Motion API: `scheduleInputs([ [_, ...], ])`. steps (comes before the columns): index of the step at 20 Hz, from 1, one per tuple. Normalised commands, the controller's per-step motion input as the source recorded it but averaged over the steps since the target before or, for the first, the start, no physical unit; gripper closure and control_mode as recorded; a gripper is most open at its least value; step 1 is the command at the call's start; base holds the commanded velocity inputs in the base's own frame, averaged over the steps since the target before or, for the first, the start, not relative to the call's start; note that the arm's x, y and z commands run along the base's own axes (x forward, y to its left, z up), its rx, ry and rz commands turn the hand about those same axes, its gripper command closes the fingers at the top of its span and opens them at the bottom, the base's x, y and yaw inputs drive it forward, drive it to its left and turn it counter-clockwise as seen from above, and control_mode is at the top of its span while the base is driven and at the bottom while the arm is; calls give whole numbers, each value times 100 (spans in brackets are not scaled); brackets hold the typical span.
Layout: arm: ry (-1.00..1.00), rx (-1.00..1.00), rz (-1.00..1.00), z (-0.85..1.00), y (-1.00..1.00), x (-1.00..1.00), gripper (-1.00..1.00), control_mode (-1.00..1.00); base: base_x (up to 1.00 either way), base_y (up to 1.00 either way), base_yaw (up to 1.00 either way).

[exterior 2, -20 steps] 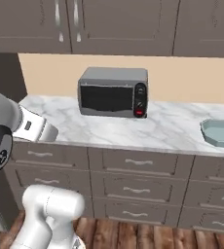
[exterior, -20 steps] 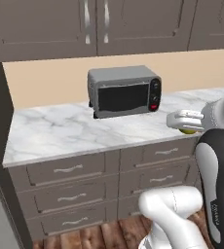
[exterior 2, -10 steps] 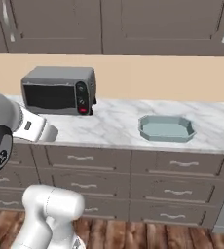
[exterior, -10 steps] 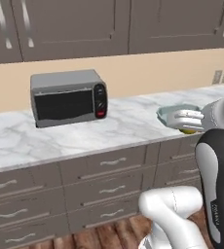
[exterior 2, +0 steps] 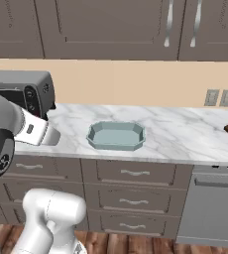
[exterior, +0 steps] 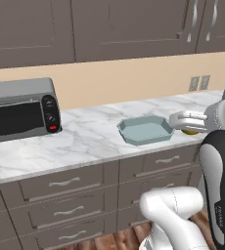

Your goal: Pick the kiwi and orange from the fridge and place them inside the tupperware on the counter.

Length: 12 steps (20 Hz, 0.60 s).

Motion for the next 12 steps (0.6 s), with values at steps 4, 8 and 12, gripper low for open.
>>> scheduleInputs([
  [4,0,0,0,0,0,0,100,100,89,-33,0],
  [8,0,0,0,0,0,0,100,100,81,-8,0],
  [12,0,0,0,-40,-14,0,100,-100,11,-9,0],
])
